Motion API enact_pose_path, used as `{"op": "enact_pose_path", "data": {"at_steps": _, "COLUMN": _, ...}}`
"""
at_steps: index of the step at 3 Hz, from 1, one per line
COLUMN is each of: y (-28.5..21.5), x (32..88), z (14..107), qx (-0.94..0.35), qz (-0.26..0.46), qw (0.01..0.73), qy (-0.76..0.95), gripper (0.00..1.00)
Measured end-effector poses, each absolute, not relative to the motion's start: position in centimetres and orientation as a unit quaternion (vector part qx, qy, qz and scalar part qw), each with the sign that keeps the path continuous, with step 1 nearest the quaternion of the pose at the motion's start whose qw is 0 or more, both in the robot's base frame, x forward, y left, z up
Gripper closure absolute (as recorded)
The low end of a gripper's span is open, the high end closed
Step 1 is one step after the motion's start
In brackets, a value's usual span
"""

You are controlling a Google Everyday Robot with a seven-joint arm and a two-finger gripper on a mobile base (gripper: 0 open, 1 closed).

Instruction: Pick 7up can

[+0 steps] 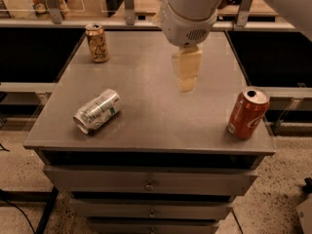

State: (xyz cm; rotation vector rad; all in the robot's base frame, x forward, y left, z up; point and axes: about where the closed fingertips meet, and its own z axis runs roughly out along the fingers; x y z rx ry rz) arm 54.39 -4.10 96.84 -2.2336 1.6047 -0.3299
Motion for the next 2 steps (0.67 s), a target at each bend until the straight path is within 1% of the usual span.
{"op": "enact_pose_path", "data": {"at_steps": 1, "y": -0.7, "x": 54.7, "z": 94.8, "qx": -0.832, "qz": -0.118, "qw": 0.165, "qy": 0.517, "gripper": 0.0}}
{"op": "enact_pose_path", "data": {"at_steps": 2, "y": 1.5, "x": 54.1, "z": 92.6, "qx": -0.861, "qz": -0.11, "qw": 0.144, "qy": 0.476, "gripper": 0.0}}
